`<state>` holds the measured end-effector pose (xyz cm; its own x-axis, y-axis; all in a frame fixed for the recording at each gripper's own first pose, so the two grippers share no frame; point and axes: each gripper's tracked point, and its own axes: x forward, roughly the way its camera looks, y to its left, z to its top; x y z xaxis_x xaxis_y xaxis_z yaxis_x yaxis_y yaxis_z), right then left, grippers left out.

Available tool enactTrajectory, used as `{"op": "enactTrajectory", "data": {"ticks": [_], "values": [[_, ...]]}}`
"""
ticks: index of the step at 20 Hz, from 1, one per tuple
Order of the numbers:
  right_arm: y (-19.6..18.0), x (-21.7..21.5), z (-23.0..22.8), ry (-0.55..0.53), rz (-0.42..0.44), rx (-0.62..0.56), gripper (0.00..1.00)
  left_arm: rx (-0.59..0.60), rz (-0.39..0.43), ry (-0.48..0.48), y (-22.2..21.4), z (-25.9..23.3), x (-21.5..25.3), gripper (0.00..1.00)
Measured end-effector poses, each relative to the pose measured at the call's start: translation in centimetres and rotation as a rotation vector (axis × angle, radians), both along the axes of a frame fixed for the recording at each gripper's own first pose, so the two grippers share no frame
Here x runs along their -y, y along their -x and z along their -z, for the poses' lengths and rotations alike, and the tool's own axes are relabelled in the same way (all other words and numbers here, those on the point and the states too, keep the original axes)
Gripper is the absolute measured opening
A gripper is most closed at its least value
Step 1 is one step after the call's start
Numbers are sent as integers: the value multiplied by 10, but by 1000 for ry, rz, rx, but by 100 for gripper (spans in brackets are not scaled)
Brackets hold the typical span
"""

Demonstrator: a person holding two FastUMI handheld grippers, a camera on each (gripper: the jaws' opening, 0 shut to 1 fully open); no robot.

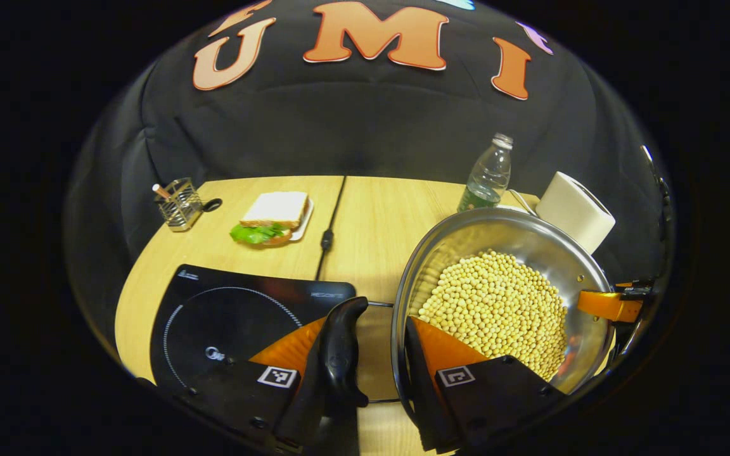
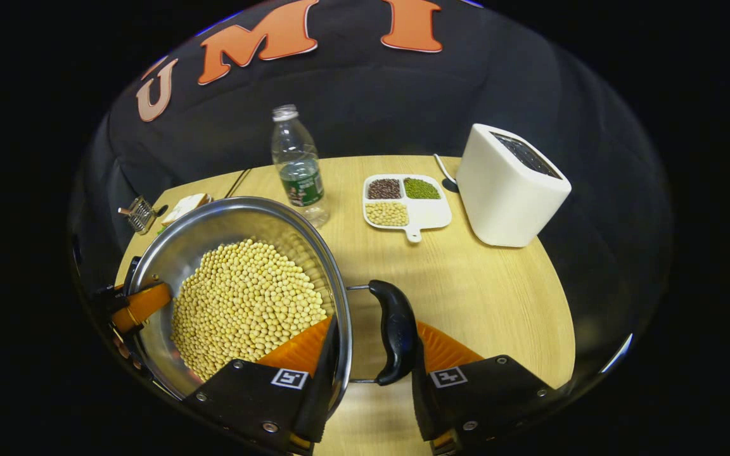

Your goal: First push the handle of the pot to place it horizontally, then grasp the pot with both hands and set it on the induction cooktop.

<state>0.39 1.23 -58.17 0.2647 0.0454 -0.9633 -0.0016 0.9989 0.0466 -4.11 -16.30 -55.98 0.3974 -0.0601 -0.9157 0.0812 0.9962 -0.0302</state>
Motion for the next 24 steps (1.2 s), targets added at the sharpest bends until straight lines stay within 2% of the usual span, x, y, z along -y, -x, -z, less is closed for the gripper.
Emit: {"op": "enactTrajectory", "data": {"ticks": [1, 2, 3, 4, 5, 6, 8, 9, 10, 11, 12, 13, 16, 17, 20, 24], "values": [[-1, -8, -2, -2, -7, 8, 55, 8, -7, -4, 1, -8, -9, 69], [-3, -18, -4, -5, -16, 15, 60, 18, -14, -9, 0, -14, -18, 64], [-4, -27, -7, -7, -23, 22, 55, 25, -20, -15, -1, -19, -30, 66], [-4, -36, -7, -10, -32, 25, 51, 32, -26, -20, -2, -26, -41, 64], [-7, -43, -3, -12, -40, 30, 55, 35, -32, -24, -1, -31, -51, 66], [-9, -53, -2, -15, -50, 33, 55, 38, -39, -28, -1, -36, -62, 63], [-12, -69, -3, -19, -73, 46, 55, 43, -51, -37, 0, -46, -84, 69], [-13, -77, -2, -23, -80, 50, 55, 47, -59, -42, 1, -51, -96, 66], [-17, -85, 5, -29, -89, 54, 51, 50, -66, -49, 1, -55, -107, 69], [-21, -90, 12, -36, -97, 55, 60, 53, -73, -57, 2, -58, -119, 66], [-25, -94, 22, -43, -102, 54, 60, 56, -77, -67, 4, -62, -129, 66], [-35, -91, 45, -50, -110, 54, 55, 60, -81, -77, 4, -64, -140, 66], [-58, -78, 102, -72, -130, 57, 55, 69, -97, -102, 6, -76, -169, 66], [-55, -73, 103, -76, -138, 58, 55, 68, -102, -109, 6, -77, -179, 63], [-58, -60, 112, -87, -153, 64, 55, 72, -120, -124, 8, -82, -199, 66], [-74, -67, 134, -98, -162, 50, 55, 64, -134, -140, 17, -79, -225, 66]]}}
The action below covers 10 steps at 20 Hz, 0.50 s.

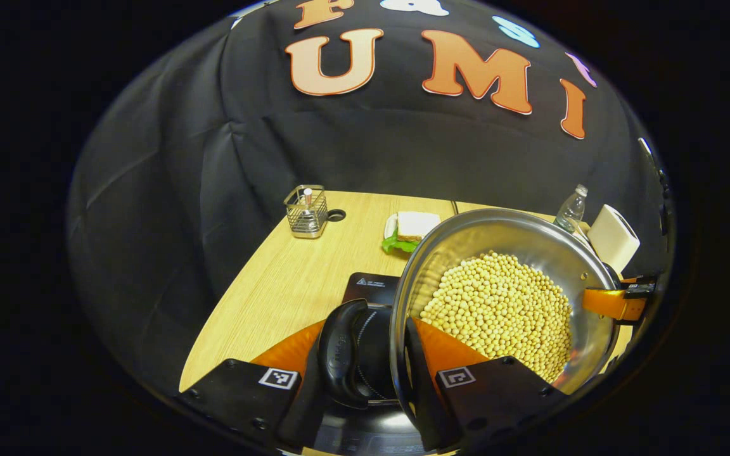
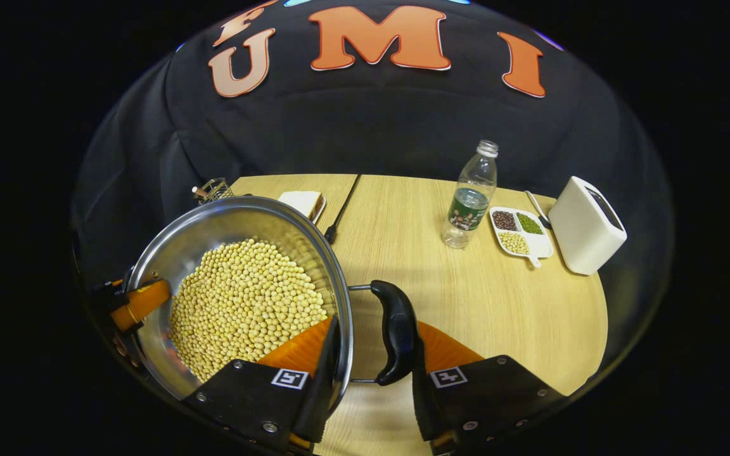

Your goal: First push the handle of the pot to place it horizontally, then grasp the pot with both hands and set it on the induction cooktop.

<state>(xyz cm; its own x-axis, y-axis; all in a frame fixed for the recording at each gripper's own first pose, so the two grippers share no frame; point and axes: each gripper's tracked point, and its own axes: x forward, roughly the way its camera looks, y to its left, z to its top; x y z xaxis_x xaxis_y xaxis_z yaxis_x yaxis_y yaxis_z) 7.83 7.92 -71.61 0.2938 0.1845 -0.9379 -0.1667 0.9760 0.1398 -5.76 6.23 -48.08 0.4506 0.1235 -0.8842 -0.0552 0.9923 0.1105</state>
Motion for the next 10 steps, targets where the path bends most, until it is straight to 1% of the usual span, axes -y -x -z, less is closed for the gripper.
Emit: {"op": "enactTrajectory", "data": {"ticks": [1, 2, 3, 4, 5, 8, 9, 10], "values": [[-9, 2, 1, -2, -3, -4, 55, -3, -2, -2, 1, 2, -5, 66], [-15, 8, -5, -3, -1, -4, 55, -4, -5, -2, 0, 3, -9, 63], [-20, 11, -7, -3, -3, 0, 55, -1, -6, -3, 0, 4, -13, 66], [-21, 13, -10, -2, -2, -2, 55, -5, -6, -3, 0, 6, -16, 66], [-14, 14, -19, -1, -2, -5, 55, -6, -7, -4, -1, 6, -20, 63], [-21, 14, -16, 1, 1, -13, 55, -12, -5, -9, -2, 12, -29, 66], [-22, 11, -14, -1, -2, -13, 60, -13, -8, -9, -1, 14, -33, 66], [-24, 10, -12, -3, -3, -19, 55, -16, -11, -10, -2, 15, -37, 63]]}}
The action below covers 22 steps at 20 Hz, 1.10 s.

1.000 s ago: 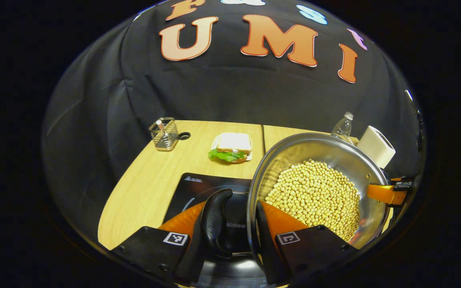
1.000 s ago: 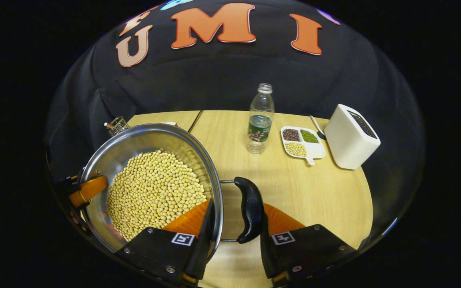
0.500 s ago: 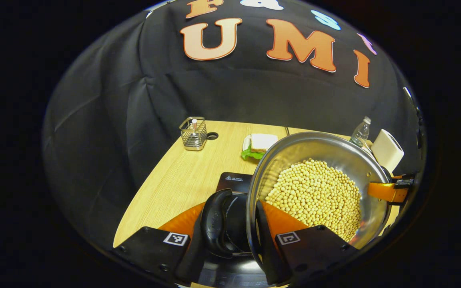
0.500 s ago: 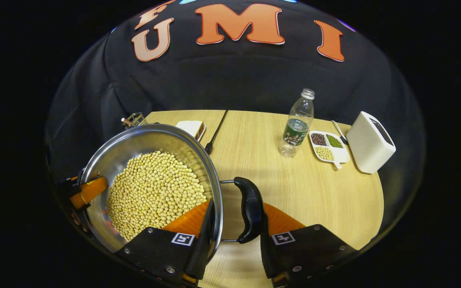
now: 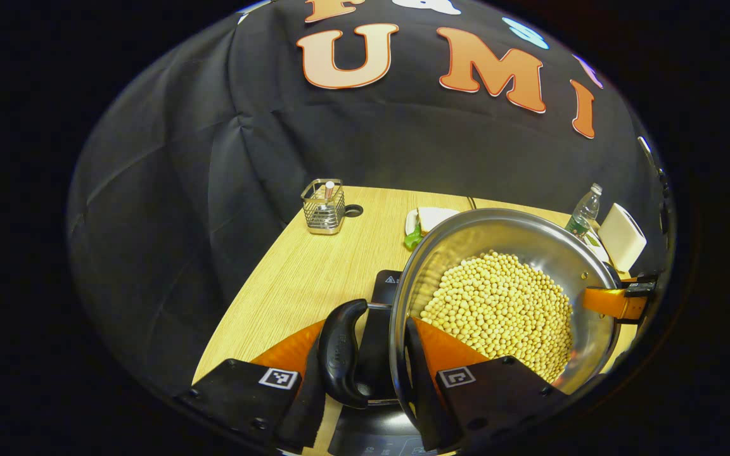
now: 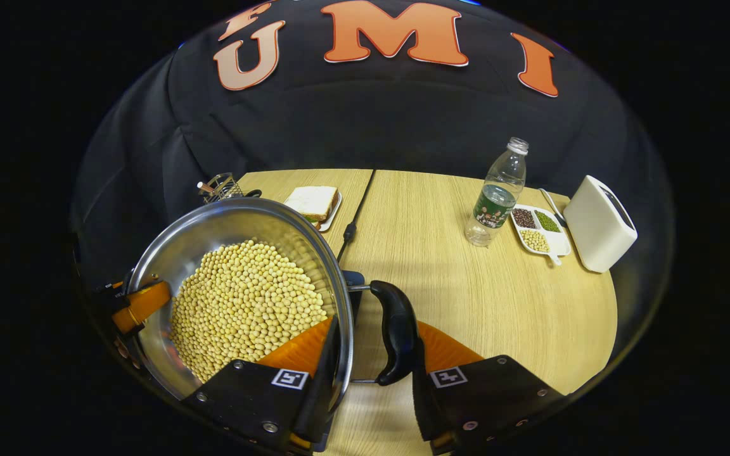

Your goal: First push the handle of the pot to place it horizontally, then grasp the pot with both hands and set it on the induction cooktop.

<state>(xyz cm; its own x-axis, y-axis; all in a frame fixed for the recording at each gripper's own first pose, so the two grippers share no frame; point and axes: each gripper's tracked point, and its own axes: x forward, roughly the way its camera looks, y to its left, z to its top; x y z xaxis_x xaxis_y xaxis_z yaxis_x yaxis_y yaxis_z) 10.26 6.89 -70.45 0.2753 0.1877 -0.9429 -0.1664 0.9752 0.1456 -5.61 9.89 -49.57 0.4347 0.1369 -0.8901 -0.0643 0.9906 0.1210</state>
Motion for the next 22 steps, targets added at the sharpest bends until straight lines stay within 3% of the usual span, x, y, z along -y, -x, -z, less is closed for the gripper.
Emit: {"op": "enactTrajectory", "data": {"ticks": [1, 2, 3, 4, 10, 12, 13, 15, 19, 22], "values": [[-5, 0, 4, -1, -6, -2, 51, -2, -5, -1, 2, 3, -3, 66], [-8, -1, 7, -2, -10, -4, 55, -3, -8, -3, 3, 5, -8, 63], [-13, -2, 11, -3, -16, -5, 51, -5, -13, -2, 2, 6, -12, 63], [-17, -4, 13, -5, -17, -9, 55, -4, -15, -3, 1, 7, -16, 63], [-38, -3, 10, 6, -23, -25, 55, -22, -27, 9, 8, 27, -24, 63], [-49, -11, 8, 11, -25, -35, 51, -31, -31, 14, 9, 32, -26, 70], [-54, -15, 9, 15, -25, -41, 55, -35, -32, 16, 9, 35, -26, 63], [-62, -27, 17, 21, -30, -50, 55, -46, -35, 16, 3, 38, -27, 63], [-67, -33, 43, 19, -28, -70, 55, -60, -43, 14, -9, 34, -32, 70], [-62, -35, 47, 28, -32, -57, 55, -63, -44, 28, -5, 36, -32, 63]]}}
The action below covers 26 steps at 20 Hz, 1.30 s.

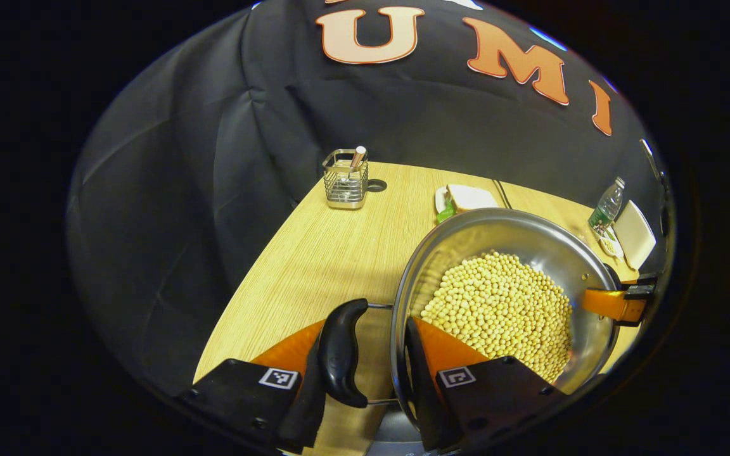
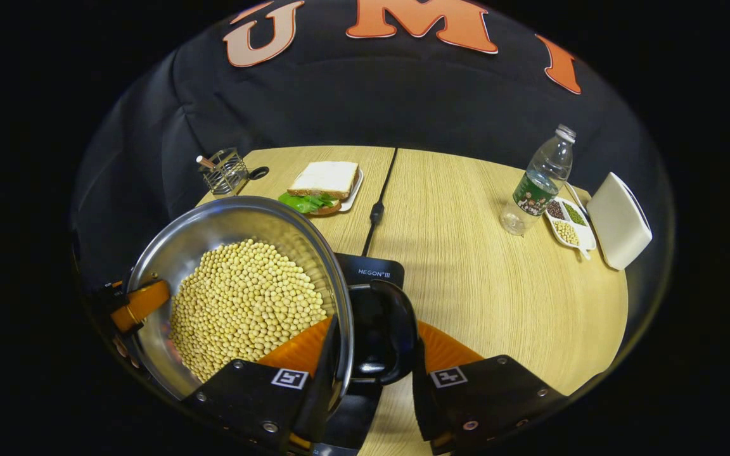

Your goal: First push the handle of the pot to place it horizontally, then grasp the pot with both hands and set it on the induction cooktop.

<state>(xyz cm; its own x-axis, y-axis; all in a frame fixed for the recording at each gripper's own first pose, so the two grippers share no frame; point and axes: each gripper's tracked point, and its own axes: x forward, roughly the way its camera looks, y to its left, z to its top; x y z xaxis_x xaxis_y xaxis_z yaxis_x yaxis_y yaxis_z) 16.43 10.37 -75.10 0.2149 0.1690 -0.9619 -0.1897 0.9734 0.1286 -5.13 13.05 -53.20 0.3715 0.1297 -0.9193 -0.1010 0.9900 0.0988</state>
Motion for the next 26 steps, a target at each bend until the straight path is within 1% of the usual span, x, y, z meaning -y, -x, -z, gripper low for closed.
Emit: {"op": "enactTrajectory", "data": {"ticks": [1, 2, 3, 4, 5, 6, 7, 8, 10, 11, 12, 14, 15, 16, 18, 19, 20, 22, 24, 25, 26], "values": [[3, -5, -5, 5, 1, 3, 55, 0, -1, 9, 1, 3, -2, 66], [8, -11, -14, 8, 4, 7, 55, 0, -8, 20, 3, 3, -4, 63], [11, -13, -19, 8, 12, 5, 55, 8, -6, 25, 4, 1, -4, 63], [11, -7, -21, 8, 18, -2, 51, 6, -3, 24, 7, 1, -6, 66], [9, -2, -20, 8, 21, -1, 51, 6, -2, 23, 9, 0, -4, 67], [5, 2, -18, 4, 18, -2, 56, 5, 1, 17, 8, 1, -4, 69], [5, 6, -18, 1, 15, 3, 55, 4, -3, 9, 10, 2, -3, 70], [8, 8, -21, 1, 11, 11, 56, 7, -4, 2, 10, 1, -2, 74], [15, 11, -30, -11, 8, 23, 59, 11, 5, -17, 12, -1, -2, 79], [18, 15, -34, -25, -8, 31, 61, 9, 13, -30, 13, 1, -1, 80], [26, 22, -44, -40, -31, 34, 63, 12, 15, -34, 14, -1, -1, 83], [36, 21, -63, -71, -48, 26, 66, 27, 1, -35, 13, -3, -1, 84], [40, 19, -73, -82, -48, 22, 62, 42, -7, -40, 11, -7, -3, 84], [38, 18, -85, -96, -47, 30, 71, 66, -8, -48, 7, -13, -3, 84], [33, 33, -136, -130, -47, 89, 77, 112, 5, -77, -2, -31, -3, 84], [36, 41, -174, -153, -40, 131, 81, 146, 13, -87, -9, -44, 0, 84], [39, 49, -207, -171, -29, 174, 81, 183, 19, -99, -14, -56, 2, 84], [47, 63, -247, -180, -18, 249, 83, 269, 37, -122, -31, -87, 9, 85], [45, 97, -299, -166, -17, 320, 85, 352, 67, -144, -42, -121, 22, 84], [42, 111, -321, -167, -18, 357, 86, 400, 82, -151, -50, -140, 32, 81], [41, 121, -342, -166, -19, 392, 86, 443, 95, -146, -56, -160, 43, 86]]}}
